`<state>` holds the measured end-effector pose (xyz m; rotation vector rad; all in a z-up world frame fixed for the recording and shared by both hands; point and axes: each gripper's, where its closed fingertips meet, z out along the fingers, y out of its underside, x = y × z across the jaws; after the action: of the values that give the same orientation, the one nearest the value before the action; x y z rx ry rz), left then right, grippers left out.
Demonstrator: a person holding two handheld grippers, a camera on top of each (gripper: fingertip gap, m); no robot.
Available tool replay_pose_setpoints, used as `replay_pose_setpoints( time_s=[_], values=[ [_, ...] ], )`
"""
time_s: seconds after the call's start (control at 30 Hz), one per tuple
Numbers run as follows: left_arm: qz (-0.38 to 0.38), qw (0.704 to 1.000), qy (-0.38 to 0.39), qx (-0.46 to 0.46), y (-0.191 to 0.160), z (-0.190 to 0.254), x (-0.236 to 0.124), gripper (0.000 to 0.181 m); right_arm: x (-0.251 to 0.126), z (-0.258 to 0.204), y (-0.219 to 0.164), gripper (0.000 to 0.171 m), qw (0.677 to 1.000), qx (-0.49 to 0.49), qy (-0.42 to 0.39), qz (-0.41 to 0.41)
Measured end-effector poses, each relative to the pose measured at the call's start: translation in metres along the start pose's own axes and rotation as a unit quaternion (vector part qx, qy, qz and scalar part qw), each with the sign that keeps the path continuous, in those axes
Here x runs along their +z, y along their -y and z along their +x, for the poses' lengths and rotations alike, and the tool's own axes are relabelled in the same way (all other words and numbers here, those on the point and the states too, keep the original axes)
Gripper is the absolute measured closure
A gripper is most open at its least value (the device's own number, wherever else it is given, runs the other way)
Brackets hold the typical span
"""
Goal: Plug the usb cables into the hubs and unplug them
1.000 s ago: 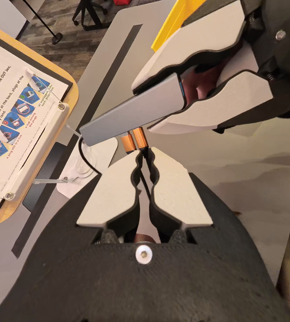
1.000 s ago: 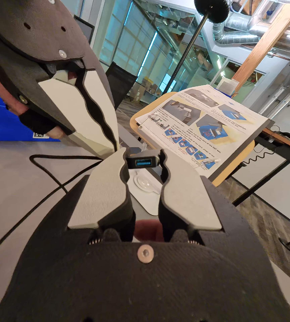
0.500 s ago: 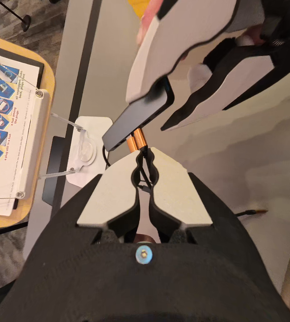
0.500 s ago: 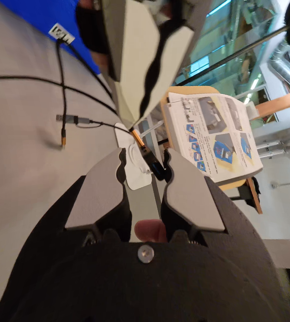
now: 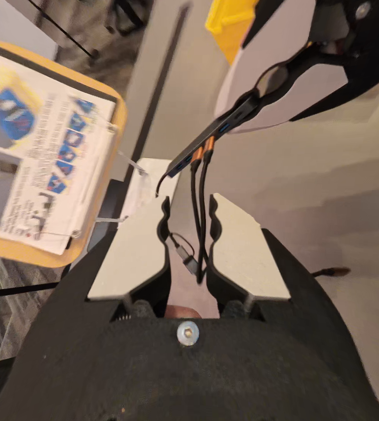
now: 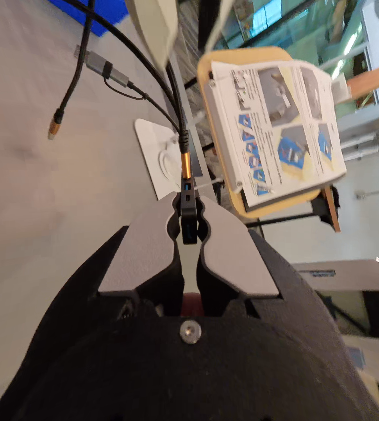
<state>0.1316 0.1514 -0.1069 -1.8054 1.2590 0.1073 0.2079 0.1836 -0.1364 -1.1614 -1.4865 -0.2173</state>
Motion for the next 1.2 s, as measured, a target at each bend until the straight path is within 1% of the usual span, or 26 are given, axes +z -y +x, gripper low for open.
replay_pose_setpoints(
  time_s=[0.07,0.1,0.17,0.23,0.33,0.4,0.47,0.53,0.63,0.7,0.87,1.0,1.07,1.1,1.2],
  values=[
    [0.041,0.999,0.018,-0.024,0.008,-0.014,-0.020,0.147,-0.008,0.021,-0.018,0.161,0.999,0.037,-0.026,-0.023],
    [0.047,0.998,0.035,-0.028,0.007,-0.021,-0.028,0.147,-0.014,0.035,-0.030,0.161,0.996,0.058,-0.047,-0.039],
    [0.042,0.996,0.072,-0.023,-0.004,-0.035,-0.040,0.148,-0.031,0.066,-0.058,0.160,0.988,0.100,-0.093,-0.077],
    [0.031,0.996,0.085,-0.018,-0.019,-0.038,-0.045,0.150,-0.055,0.095,-0.090,0.160,0.973,0.136,-0.146,-0.118],
    [0.012,0.995,0.099,-0.010,-0.045,-0.037,-0.047,0.153,-0.099,0.131,-0.136,0.161,0.941,0.185,-0.219,-0.178],
    [0.000,0.995,0.101,-0.010,-0.061,-0.033,-0.046,0.153,-0.127,0.145,-0.169,0.161,0.915,0.213,-0.251,-0.235],
    [-0.005,0.995,0.098,-0.021,-0.074,-0.029,-0.046,0.154,-0.150,0.146,-0.206,0.161,0.887,0.231,-0.266,-0.299],
    [-0.008,0.995,0.091,-0.032,-0.084,-0.025,-0.043,0.154,-0.163,0.138,-0.241,0.161,0.861,0.249,-0.269,-0.353],
    [-0.015,0.996,0.085,-0.038,-0.095,-0.020,-0.039,0.155,-0.170,0.116,-0.281,0.161,0.830,0.270,-0.246,-0.422],
    [-0.014,0.996,0.079,-0.042,-0.098,-0.016,-0.036,0.155,-0.169,0.101,-0.299,0.161,0.815,0.279,-0.226,-0.455],
    [-0.014,0.996,0.070,-0.050,-0.102,-0.012,-0.030,0.156,-0.148,0.074,-0.321,0.161,0.802,0.264,-0.159,-0.511],
    [-0.018,0.997,0.063,-0.050,-0.106,-0.008,-0.026,0.156,-0.124,0.054,-0.331,0.161,0.794,0.246,-0.071,-0.552],
    [-0.022,0.997,0.062,-0.048,-0.108,-0.007,-0.024,0.156,-0.113,0.044,-0.339,0.161,0.784,0.250,-0.024,-0.568],
    [-0.022,0.997,0.061,-0.049,-0.108,-0.007,-0.023,0.156,-0.108,0.037,-0.342,0.159,0.778,0.259,0.003,-0.572],
    [-0.027,0.997,0.058,-0.050,-0.110,-0.006,-0.022,0.156,-0.092,0.022,-0.350,0.143,0.765,0.282,0.066,-0.575]
  ],
)
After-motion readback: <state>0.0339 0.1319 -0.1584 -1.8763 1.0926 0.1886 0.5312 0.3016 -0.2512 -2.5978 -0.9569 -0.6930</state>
